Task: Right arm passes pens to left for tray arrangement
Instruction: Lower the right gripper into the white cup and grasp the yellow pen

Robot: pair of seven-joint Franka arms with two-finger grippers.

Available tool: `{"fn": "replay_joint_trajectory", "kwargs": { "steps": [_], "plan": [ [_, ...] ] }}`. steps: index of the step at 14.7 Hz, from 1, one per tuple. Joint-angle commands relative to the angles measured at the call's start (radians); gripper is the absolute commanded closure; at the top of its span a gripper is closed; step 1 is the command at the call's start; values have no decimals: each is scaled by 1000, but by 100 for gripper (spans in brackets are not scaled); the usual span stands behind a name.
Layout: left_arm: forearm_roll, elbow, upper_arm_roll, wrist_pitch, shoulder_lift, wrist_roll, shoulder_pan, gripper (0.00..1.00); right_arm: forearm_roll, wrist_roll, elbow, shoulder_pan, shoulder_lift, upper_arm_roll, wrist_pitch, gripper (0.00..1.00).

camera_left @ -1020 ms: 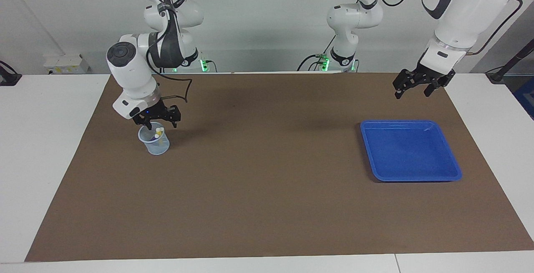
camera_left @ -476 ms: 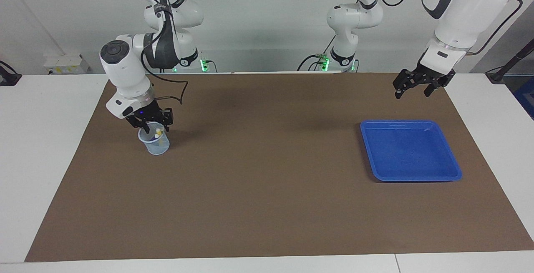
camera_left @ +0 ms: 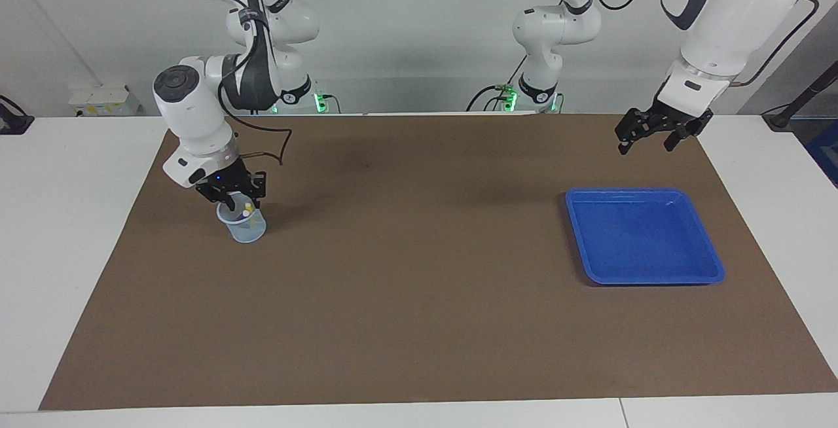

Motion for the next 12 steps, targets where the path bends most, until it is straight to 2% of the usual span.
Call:
{"fn": "replay_joint_trajectory", "kwargs": {
  "steps": [1,7,10,12],
  "plan": [
    [4,-28,7,-11,-27,-17,-3,0,4,-22,-21,-16,-10,7,18,63],
    [4,-29,8,-16,-27,-54,2,0,4,-20,-14,-18,-8,7,4,98],
    [4,-44,8,-28,-33,-72,2,0,4,-18,-9,-16,-8,7,-4,100],
    [6,-61,8,-27,-44,-155,-3,0,4,-18,5,-18,-8,7,-36,100]
  ]
}}
